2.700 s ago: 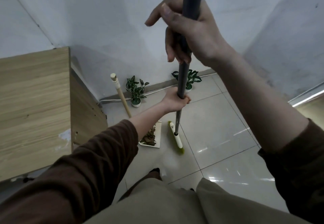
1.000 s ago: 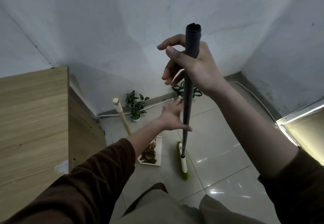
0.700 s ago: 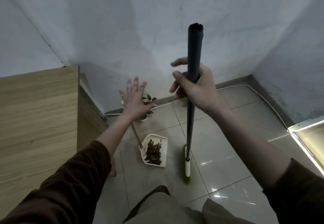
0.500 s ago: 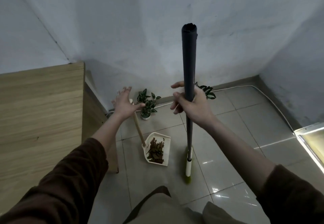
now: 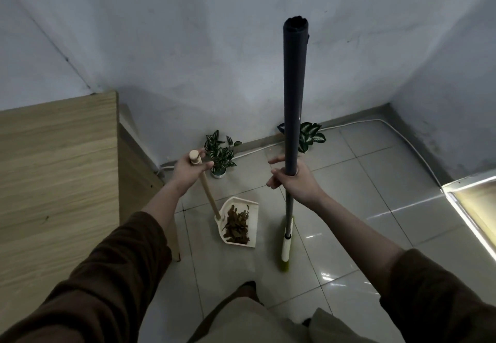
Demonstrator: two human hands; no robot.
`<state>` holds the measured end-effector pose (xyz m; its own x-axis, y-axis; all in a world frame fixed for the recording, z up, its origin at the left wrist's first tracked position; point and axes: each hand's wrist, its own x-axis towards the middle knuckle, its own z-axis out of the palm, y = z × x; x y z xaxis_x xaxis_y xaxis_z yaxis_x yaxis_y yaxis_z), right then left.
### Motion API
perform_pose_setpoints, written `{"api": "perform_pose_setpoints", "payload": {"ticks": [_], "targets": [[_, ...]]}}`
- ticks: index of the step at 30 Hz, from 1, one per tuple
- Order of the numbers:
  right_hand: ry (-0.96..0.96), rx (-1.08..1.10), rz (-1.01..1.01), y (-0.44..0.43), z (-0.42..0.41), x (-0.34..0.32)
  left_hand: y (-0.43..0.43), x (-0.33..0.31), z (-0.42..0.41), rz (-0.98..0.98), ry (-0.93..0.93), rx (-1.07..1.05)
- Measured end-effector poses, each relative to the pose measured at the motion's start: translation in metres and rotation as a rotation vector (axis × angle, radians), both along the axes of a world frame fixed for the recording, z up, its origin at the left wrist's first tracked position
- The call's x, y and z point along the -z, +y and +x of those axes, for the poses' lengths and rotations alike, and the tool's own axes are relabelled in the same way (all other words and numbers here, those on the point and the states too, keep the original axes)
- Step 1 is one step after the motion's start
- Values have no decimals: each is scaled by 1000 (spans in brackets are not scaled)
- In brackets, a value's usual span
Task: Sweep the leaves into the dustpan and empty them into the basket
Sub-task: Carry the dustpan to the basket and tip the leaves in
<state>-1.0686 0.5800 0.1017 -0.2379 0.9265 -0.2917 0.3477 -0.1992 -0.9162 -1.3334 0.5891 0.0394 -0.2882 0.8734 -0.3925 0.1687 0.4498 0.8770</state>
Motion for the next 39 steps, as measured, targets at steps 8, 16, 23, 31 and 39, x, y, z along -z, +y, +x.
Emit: {"api": "perform_pose_setpoints", "payload": {"ticks": [8, 16, 23, 31, 39], "targets": [[-143, 35, -21, -9, 31, 12, 5, 6, 10, -64, 44, 21], [-181, 165, -25, -18, 74, 1, 10, 21, 31, -76, 50, -5], [-203, 272, -12, -37, 125, -5, 8, 25, 66, -78, 72, 61], [-205, 426, -9, -64, 210, -20, 5, 15, 152, -45, 91, 165], [-253, 597, -10, -101, 331, -28, -1, 5, 287, -10, 58, 294]]}}
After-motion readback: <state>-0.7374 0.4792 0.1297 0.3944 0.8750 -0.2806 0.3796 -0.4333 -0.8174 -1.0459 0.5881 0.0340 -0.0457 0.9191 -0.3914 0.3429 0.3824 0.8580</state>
